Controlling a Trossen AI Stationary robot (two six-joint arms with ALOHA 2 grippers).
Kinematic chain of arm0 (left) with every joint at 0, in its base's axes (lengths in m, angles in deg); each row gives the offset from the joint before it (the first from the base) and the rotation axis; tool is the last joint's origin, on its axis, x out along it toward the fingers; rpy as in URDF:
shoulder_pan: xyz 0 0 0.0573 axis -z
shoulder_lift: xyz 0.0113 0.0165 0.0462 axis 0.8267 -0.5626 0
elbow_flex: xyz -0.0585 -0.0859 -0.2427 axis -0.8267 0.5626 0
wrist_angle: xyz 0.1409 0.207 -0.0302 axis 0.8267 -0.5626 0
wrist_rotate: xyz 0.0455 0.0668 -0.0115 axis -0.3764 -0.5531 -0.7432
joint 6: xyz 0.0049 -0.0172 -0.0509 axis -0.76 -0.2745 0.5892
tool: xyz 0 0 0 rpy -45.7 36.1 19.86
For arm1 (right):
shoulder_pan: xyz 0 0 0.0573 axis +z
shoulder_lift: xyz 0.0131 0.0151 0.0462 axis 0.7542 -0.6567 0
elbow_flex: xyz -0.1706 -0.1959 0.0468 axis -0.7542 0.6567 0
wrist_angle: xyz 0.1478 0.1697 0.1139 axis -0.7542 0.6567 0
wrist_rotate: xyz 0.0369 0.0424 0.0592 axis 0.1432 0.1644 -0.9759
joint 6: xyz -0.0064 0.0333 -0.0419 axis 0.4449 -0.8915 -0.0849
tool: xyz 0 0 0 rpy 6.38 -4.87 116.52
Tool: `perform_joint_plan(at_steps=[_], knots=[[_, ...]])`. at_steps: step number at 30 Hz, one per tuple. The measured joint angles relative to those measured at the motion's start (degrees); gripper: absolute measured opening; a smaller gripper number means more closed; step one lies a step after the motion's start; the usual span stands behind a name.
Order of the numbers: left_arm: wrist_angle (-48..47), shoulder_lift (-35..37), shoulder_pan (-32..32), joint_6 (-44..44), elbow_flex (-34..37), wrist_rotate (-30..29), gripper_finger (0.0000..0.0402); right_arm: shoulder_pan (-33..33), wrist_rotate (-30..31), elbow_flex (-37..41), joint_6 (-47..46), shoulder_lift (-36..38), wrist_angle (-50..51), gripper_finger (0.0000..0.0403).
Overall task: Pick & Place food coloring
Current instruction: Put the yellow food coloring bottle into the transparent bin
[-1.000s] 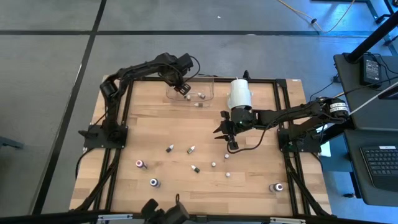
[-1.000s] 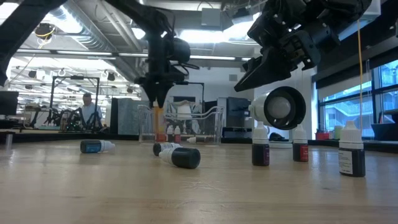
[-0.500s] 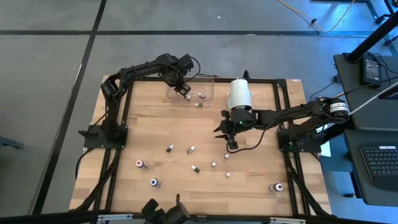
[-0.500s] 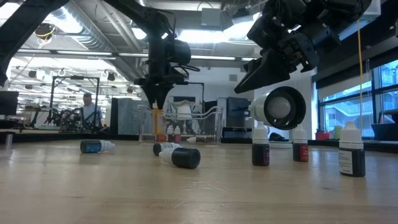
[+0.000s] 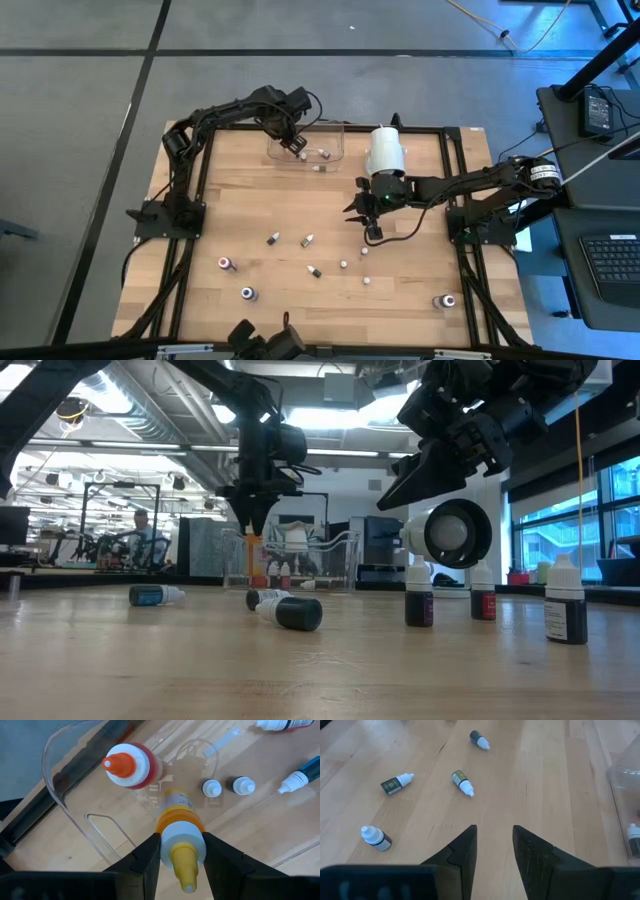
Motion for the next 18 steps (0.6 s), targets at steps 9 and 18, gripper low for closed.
perform_joint_plan(at_steps=[9,18], knots=[[0.0,0.0,0.0,0.0,0.0,0.0,0.0130,0.0,0.0,0.0,0.0,0.0,0.0,0.0128],[-0.9,0.0,0.0,0.0,0.0,0.0,0.0135,0.0,0.0,0.0,0.0,0.0,0.0,0.0128]])
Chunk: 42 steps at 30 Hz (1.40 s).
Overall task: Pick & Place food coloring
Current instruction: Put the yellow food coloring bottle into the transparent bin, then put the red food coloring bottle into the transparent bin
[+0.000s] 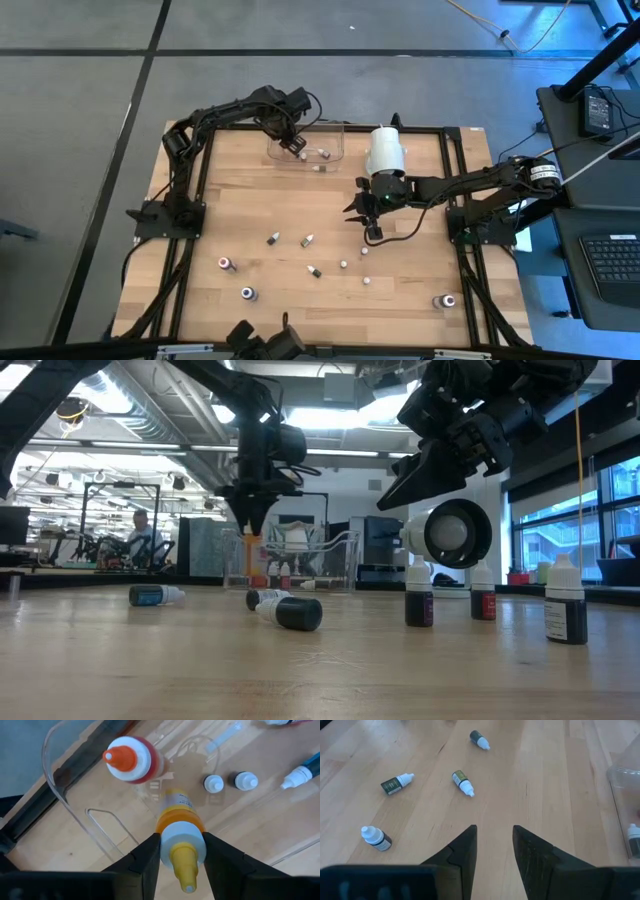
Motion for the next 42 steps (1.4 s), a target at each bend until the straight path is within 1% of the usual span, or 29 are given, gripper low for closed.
perform_joint_plan(at_steps=[8,11,14,18,22,24,26,29,32,35,36,39,42], knots=[[-0.3,0.1,0.0,0.0,0.0,0.0,0.0176,0.0,0.0,0.0,0.0,0.0,0.0,0.0128],[-0.6,0.3,0.0,0.0,0.0,0.1,0.0181,0.0,0.0,0.0,0.0,0.0,0.0,0.0128],[-1.9,2.2,-0.1,0.0,-1.0,0.1,0.0181,0.0,0.0,0.0,0.0,0.0,0.0,0.0128],[-2.1,7.2,0.3,-1.1,-2.8,-1.0,0.0178,0.0,0.0,0.0,0.0,0.0,0.0,0.0128],[1.7,15.1,2.9,-2.0,-2.8,-7.8,0.0178,0.0,0.0,0.0,0.0,0.0,0.0,0.0128],[4.9,19.6,5.5,-2.0,-1.0,-10.6,0.0177,0.0,0.0,0.0,0.0,0.0,0.0,0.0128],[9.1,24.0,9.1,-3.0,2.4,-11.5,0.0178,0.0,-0.1,0.0,-0.2,0.0,0.0,0.0128],[17.5,30.9,15.3,-6.5,10.5,-11.5,0.0180,0.0,-0.1,0.0,-0.3,0.0,0.0,0.0128],[28.6,38.1,21.2,-8.9,21.4,-12.6,0.0179,0.0,-0.1,0.0,-0.3,0.0,0.1,0.0128],[42.5,45.4,26.6,-9.0,33.8,-14.1,0.0178,0.0,-0.5,0.0,-0.5,0.0,1.3,0.0128],[47.6,47.7,28.2,-9.0,38.1,-14.1,0.0177,0.0,-1.2,0.0,-0.7,0.0,2.1,0.0128],[63.9,52.9,32.0,-9.1,50.5,-13.7,0.0179,0.5,-6.1,0.0,-0.4,0.0,5.3,0.0128],[78.3,56.4,34.1,-10.9,60.1,-13.5,0.0180,2.0,-10.4,0.0,-0.2,0.0,8.0,0.0128]])
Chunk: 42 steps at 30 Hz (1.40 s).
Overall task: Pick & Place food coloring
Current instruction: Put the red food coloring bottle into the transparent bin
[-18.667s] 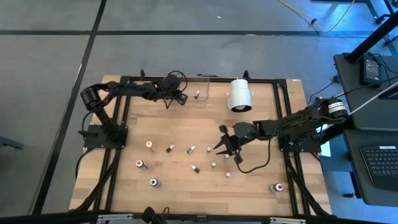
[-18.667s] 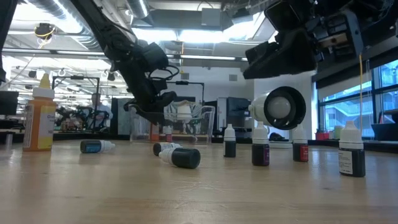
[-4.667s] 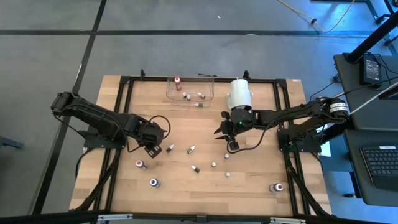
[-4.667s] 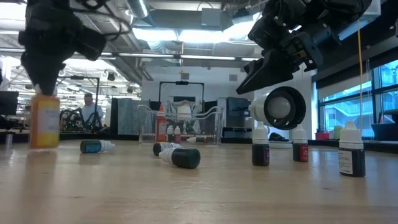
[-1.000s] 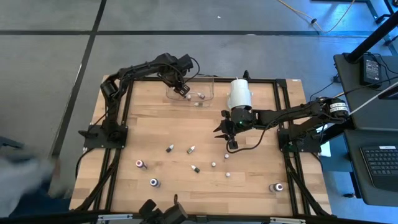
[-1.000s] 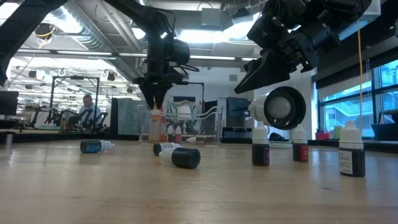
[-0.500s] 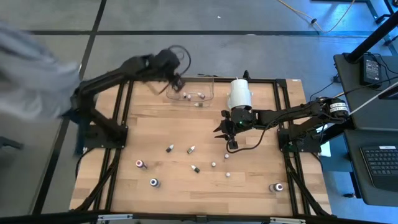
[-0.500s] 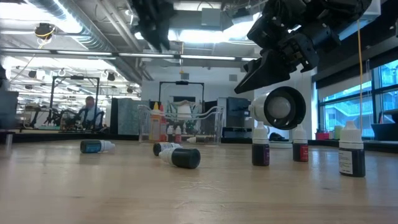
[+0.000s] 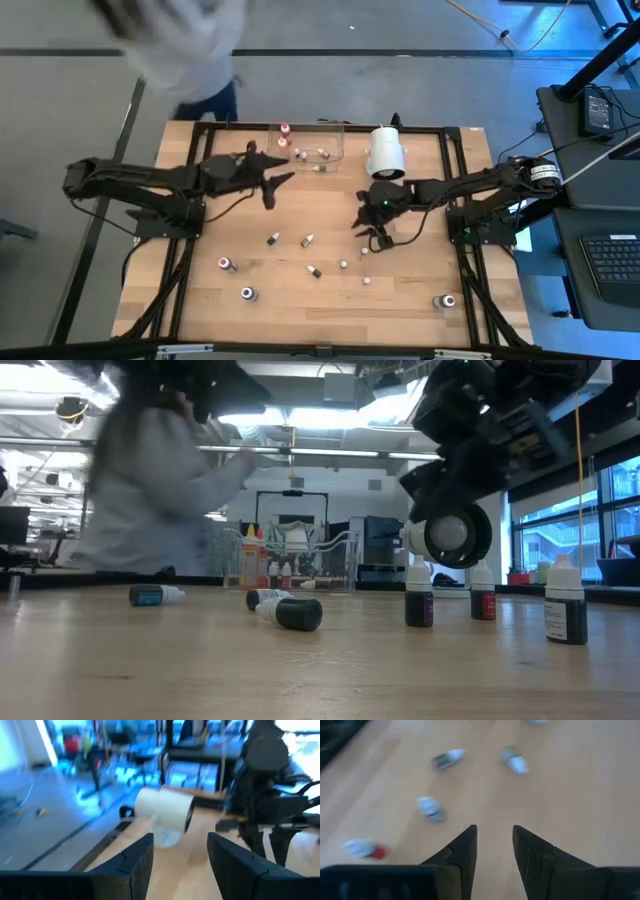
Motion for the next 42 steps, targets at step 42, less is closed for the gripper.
perform_joint_plan(at_steps=[42], knots=[[13.1,3.3,1.1,-2.2,9.2,-0.1,0.0179,14.7,17.9,-14.9,-19.8,-1.7,26.7,0.0245]])
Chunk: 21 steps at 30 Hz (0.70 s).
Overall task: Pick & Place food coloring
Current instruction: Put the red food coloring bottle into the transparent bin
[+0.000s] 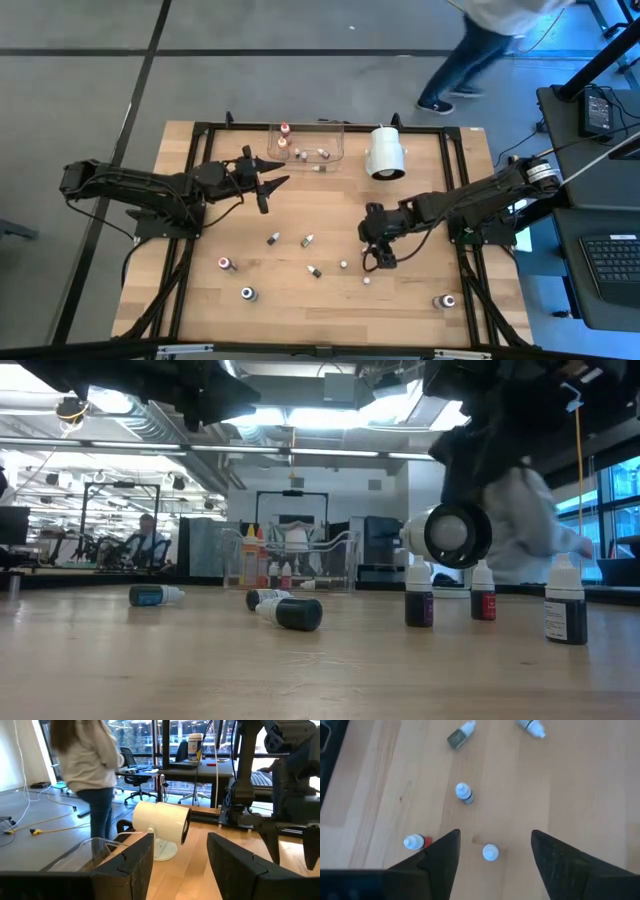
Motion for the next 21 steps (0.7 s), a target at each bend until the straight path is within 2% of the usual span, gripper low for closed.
perform_joint_plan(at_steps=[11,21], knots=[[-0.6,0.0,0.0,0.0,0.0,0.0,0.0178,1.2,0.0,0.0,0.8,-11.1,0.0,0.0218],[-0.7,0.0,0.0,0.0,0.0,0.0,0.0177,1.2,0.0,0.1,3.3,-14.7,-0.9,0.0145]])
